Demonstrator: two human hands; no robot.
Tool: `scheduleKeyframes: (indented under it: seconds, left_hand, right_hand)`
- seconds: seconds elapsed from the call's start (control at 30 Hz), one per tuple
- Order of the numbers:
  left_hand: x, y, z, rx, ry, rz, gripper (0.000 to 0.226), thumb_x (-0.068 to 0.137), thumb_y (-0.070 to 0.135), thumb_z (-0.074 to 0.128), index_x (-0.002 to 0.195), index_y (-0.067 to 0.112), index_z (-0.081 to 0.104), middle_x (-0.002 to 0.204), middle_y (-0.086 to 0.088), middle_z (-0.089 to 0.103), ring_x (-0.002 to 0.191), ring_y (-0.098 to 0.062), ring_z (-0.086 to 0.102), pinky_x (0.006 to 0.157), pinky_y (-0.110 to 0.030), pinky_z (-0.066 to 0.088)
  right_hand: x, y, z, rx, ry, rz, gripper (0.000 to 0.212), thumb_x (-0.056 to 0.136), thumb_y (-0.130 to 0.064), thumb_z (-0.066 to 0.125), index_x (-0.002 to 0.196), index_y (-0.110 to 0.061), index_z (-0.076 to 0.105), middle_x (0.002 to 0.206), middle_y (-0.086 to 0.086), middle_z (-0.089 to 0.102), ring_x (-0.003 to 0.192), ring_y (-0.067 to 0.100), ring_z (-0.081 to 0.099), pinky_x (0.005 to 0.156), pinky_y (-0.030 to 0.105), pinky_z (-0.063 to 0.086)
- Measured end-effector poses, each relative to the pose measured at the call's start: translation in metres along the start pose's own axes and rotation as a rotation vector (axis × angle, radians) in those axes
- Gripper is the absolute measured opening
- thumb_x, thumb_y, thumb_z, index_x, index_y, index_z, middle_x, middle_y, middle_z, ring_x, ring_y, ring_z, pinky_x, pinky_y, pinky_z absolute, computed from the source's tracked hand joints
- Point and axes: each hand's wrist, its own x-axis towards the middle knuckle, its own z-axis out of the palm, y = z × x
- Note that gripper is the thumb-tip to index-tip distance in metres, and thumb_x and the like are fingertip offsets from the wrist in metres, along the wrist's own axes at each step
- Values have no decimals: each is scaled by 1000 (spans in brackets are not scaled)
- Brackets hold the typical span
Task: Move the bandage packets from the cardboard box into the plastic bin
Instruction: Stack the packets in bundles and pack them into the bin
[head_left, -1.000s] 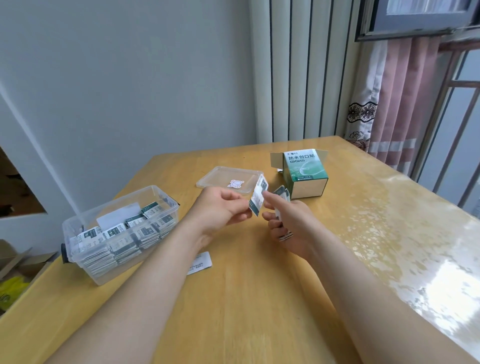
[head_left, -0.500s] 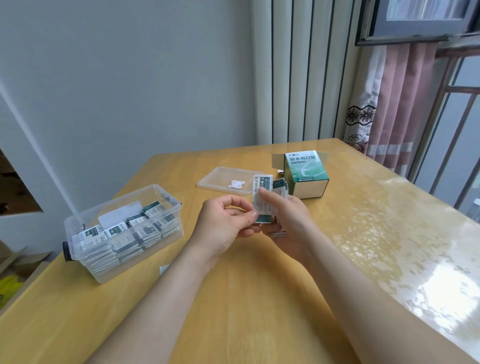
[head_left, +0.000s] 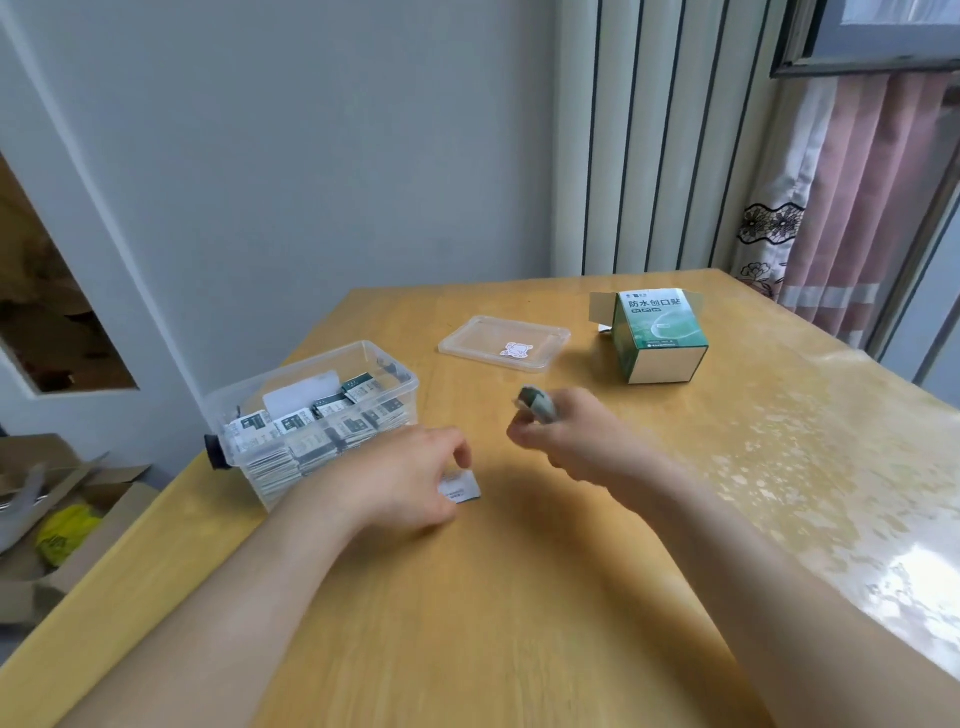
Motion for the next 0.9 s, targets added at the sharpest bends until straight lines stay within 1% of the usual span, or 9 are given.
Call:
scheduleKeyframes:
  seconds: [0.07,0.13,0.2,0.27,0.37,0.47,0.6,0.7,0.9]
  left_hand:
    - [1,-7,-1,-50,15,-44,43,82,30,70,120,28,51,102,9,55,99,-12,52,85,-26,45]
    - [4,-13,-1,-140,26,-96,44,77,26,78,115,26,55,93,11,55,94,-12,55,81,-26,45]
    - [8,-16,1,-195,26,-133,45,72,24,82,110,26,58,92,11,57,94,-13,58,82,-28,47]
    - [12,-18,2,-220,5,-148,45,72,22,83,110,25,59,95,7,59,98,-17,60,87,-32,49]
    - [15,-16,2,-247,-24,-151,47,74,18,82,114,22,57,94,5,57,101,-19,59,85,-30,47]
    - [13,-15,3,-160,31,-155,45,74,26,81,105,29,49,97,7,53,99,-18,54,76,-27,41]
    - [4,-14,4,5,145,-141,37,75,32,79,105,23,59,106,3,63,105,-20,58,77,-26,43]
    - [-6,-21,4,25,154,-150,38,77,27,78,110,22,62,109,2,62,106,-19,56,80,-26,44]
    - [-12,-26,2,-56,145,-181,34,74,16,79,105,21,65,103,3,65,100,-17,60,77,-26,47]
  right_hand:
    - [1,-3,14,-253,-43,-53,16,83,-24,69,80,-8,65,56,-5,45,48,8,40,45,19,30]
    - [2,-5,26,-399,-66,-26,24,78,-32,74,83,-10,68,61,-4,50,55,11,45,47,23,34]
    - [5,-6,37,-510,-62,11,28,73,-39,76,84,-15,67,71,-2,58,67,17,55,57,26,43]
    - [10,-8,46,-539,-55,38,32,70,-41,78,86,-16,66,78,0,62,76,21,60,64,28,48]
    - [14,-14,50,-514,-82,94,38,69,-39,79,92,-13,65,79,2,62,71,20,57,57,25,44]
    - [12,-23,53,-572,-91,115,40,70,-39,79,93,-12,61,76,0,57,69,20,54,51,25,39]
    - [9,-29,57,-710,-48,58,40,71,-41,77,91,-18,52,80,-3,51,78,22,52,60,27,39]
    - [10,-30,56,-711,-67,64,39,72,-38,77,99,-17,57,91,-2,56,83,21,54,66,28,44]
    - [12,-35,54,-653,-193,78,30,76,-29,79,99,-15,66,90,1,64,74,18,57,58,25,45]
